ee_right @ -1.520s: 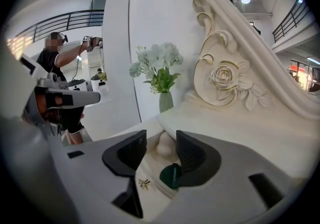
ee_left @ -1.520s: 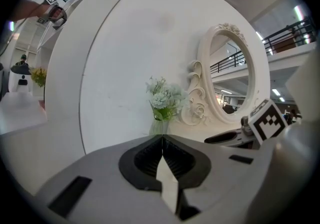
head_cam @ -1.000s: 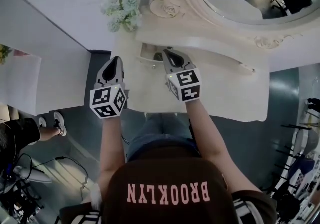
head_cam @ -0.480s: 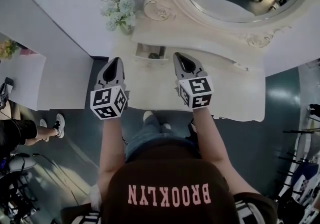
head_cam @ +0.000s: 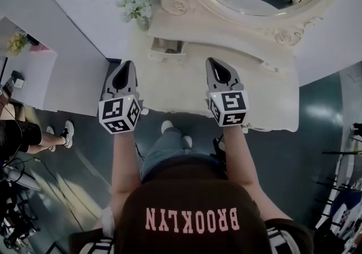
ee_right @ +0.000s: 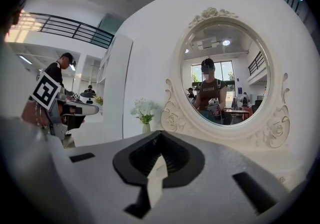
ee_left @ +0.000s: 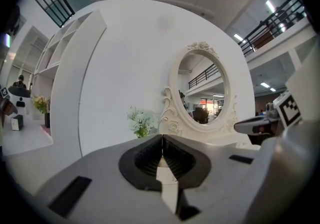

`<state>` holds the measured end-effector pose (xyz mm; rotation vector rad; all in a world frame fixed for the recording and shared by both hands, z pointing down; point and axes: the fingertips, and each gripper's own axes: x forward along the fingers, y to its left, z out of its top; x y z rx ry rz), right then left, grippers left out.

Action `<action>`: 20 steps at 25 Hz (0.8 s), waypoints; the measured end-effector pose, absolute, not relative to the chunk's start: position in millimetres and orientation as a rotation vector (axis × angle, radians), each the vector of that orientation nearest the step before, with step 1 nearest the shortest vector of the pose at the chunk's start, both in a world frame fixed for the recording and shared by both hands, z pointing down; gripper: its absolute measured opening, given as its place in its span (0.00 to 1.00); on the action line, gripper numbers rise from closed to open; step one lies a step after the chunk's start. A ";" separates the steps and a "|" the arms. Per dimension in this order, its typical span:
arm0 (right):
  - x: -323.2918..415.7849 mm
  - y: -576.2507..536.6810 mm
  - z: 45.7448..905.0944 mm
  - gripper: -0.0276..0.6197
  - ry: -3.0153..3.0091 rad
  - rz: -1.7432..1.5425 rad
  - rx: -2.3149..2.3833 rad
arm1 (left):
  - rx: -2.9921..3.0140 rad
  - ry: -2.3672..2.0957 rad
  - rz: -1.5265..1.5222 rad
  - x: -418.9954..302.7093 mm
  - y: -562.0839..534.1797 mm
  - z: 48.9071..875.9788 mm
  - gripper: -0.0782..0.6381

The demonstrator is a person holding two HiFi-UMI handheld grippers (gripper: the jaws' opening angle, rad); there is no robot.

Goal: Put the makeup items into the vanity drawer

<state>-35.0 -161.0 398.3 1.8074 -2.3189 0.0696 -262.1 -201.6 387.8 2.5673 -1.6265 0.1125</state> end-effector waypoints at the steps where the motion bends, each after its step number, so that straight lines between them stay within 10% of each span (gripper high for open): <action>1: -33.4 -156.9 398.6 0.04 -2.320 0.066 1.809 | 2.566 -1.635 0.114 -262.5 -196.7 387.7 0.12; 20: -19.9 -127.4 379.6 0.04 -2.315 0.011 1.866 | 2.637 -1.671 0.149 -259.9 -177.4 370.5 0.12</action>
